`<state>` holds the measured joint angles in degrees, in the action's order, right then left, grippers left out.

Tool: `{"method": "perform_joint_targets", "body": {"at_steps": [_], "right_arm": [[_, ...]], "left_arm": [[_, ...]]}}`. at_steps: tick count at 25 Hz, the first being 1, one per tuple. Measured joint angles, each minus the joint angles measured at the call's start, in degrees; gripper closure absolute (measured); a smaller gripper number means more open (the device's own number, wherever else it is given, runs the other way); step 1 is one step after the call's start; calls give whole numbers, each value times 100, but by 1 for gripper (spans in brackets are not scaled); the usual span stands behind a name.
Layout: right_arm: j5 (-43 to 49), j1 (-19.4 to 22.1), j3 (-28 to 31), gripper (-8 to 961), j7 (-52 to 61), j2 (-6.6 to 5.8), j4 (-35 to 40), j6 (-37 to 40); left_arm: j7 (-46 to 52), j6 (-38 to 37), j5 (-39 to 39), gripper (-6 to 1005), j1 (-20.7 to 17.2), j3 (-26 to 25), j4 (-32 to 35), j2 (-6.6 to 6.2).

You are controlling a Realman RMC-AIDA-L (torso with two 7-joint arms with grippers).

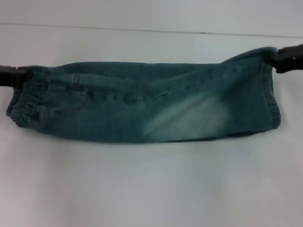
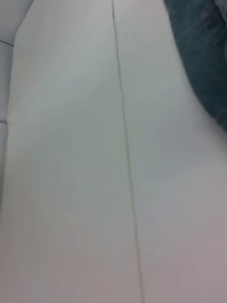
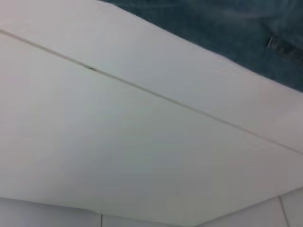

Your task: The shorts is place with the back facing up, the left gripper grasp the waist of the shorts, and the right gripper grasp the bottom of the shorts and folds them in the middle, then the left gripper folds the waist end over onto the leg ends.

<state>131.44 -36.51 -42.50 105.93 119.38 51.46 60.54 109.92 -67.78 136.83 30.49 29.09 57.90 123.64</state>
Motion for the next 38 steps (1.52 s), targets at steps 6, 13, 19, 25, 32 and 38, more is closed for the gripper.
{"method": "perform_joint_targets", "body": {"at_steps": [6, 13, 19, 25, 32, 38], "right_arm": [[12, -179, -203, 931, 28, -51, -283, -346], [22, -202, -240, 932, 84, -109, -475, -575], [22, -202, -264, 933, 36, -100, -510, -617], [22, -177, -335, 826, 50, -87, -503, -634], [-121, 0, -259, 565, -46, -116, -241, -375], [-1067, 546, -215, 441, -824, -65, 409, 1060]], "left_arm": [[55, 390, 1, 935, 104, 88, -59, -10], [99, 703, 9, 915, 25, 52, -68, -24], [53, 683, 15, 899, -23, 125, -76, -23], [27, 797, -25, 882, -101, 292, 30, 13], [-309, 645, -432, 622, -398, 279, 460, 4], [-1166, -433, -1605, 493, -1016, 135, 627, -131]]}}
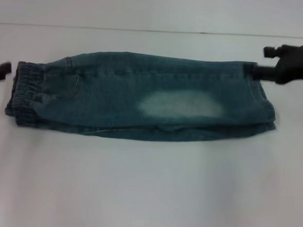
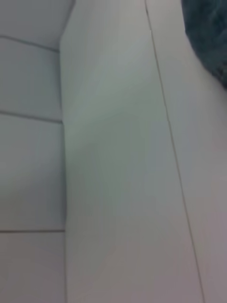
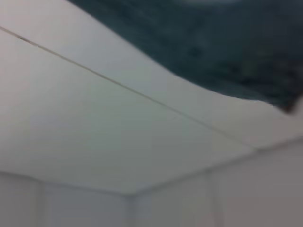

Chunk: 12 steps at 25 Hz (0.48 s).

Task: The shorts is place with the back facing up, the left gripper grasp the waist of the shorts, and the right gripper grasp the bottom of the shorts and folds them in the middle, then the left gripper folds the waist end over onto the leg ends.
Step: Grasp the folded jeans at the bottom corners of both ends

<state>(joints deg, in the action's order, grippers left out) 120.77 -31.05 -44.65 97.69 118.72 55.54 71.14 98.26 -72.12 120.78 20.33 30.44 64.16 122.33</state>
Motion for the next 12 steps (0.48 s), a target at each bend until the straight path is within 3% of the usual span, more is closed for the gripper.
{"method": "perform_joint_targets", "body": {"at_steps": [3, 6, 8, 12], "right_arm": [[-359, 181, 8, 379, -401, -12, 35, 772], [-465, 352, -10, 142, -956, 69, 59, 1432], [-518, 462, -63, 91, -1345, 132, -2, 1795], [-672, 571, -188, 15, -1647, 143, -380, 2088]], "left_arm": [[-443, -574, -79, 428, -179, -390, -84, 9], [-707, -784, -92, 268, -365, -557, -135, 66], [-876, -852, -104, 161, -471, -591, -185, 96], [-1151, -792, -78, 96, -569, -608, -315, 147]]}}
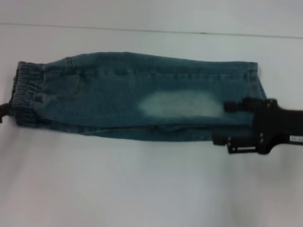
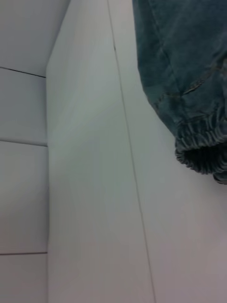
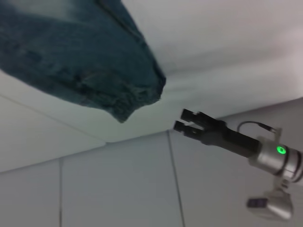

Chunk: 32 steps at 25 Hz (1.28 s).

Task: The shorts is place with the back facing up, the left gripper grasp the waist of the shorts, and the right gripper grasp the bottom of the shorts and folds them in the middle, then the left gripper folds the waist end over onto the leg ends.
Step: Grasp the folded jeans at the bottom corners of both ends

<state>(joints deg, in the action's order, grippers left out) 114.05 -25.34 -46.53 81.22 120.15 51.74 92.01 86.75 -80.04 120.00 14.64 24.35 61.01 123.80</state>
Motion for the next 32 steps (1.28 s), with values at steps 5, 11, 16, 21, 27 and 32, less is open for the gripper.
{"method": "perform_joint_targets", "body": {"at_steps": [5, 11, 16, 21, 27, 32], "right_arm": [[-16, 30, -13, 17, -187, 3, -403, 29], [-17, 39, -22, 19, -495, 3, -771, 21], [-12, -13, -23, 21, -532, -11, -931, -12], [-15, -9, 4, 23, -505, -16, -935, 13], [-58, -18, 24, 25, -476, -19, -938, 18], [-77, -23, 27, 27, -465, -19, -938, 9]], "left_arm": [[-258, 358, 15, 63, 53, 140, -229, 12], [-675, 1116, 113, 63, 198, 522, -699, 3], [-749, 1513, 327, 62, 306, 800, -859, 7], [-753, 1665, 378, 62, 314, 859, -900, 10], [-766, 1933, 465, 62, 381, 1015, -1080, 12], [-790, 2030, 468, 63, 450, 1022, -1174, 9]]}}
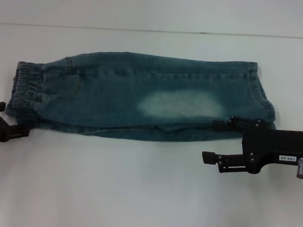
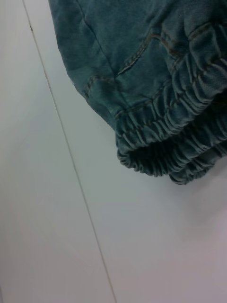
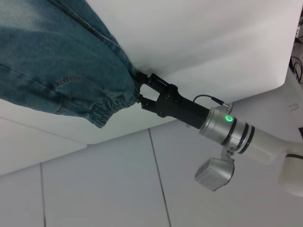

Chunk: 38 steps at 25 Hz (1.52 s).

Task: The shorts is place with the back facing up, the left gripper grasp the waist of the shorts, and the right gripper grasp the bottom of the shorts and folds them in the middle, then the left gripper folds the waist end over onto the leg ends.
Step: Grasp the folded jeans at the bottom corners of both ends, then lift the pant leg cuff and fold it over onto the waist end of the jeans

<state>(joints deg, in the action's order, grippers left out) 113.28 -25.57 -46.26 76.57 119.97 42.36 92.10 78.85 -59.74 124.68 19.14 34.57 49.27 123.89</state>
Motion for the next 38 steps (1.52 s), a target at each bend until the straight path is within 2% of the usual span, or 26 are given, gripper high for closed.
{"method": "perform_joint_targets", "body": {"at_steps": [5, 13, 19, 29, 35, 38], "right_arm": [[-10, 0, 15, 28, 2, 0, 0, -16], [-21, 5, 29, 31, 10, 0, 0, -24], [-26, 16, 30, 34, 8, 0, -31, -68], [-276, 123, 85, 87, -59, -8, -58, -84], [-583, 112, 220, 119, -226, 4, -284, -566], [-928, 64, 223, 135, -588, 0, -602, -940]], "left_arm": [[-97, -30, -15, 62, 4, 4, -20, -4], [-202, -107, -69, 125, 11, -44, -90, 4], [-226, -199, -73, 325, 19, -10, -99, 4], [-58, -607, -77, 774, -3, -75, 241, 4], [532, -940, -76, 885, 44, 6, 830, 7], [886, -1140, -76, 902, 93, 85, 1175, 10]]}}
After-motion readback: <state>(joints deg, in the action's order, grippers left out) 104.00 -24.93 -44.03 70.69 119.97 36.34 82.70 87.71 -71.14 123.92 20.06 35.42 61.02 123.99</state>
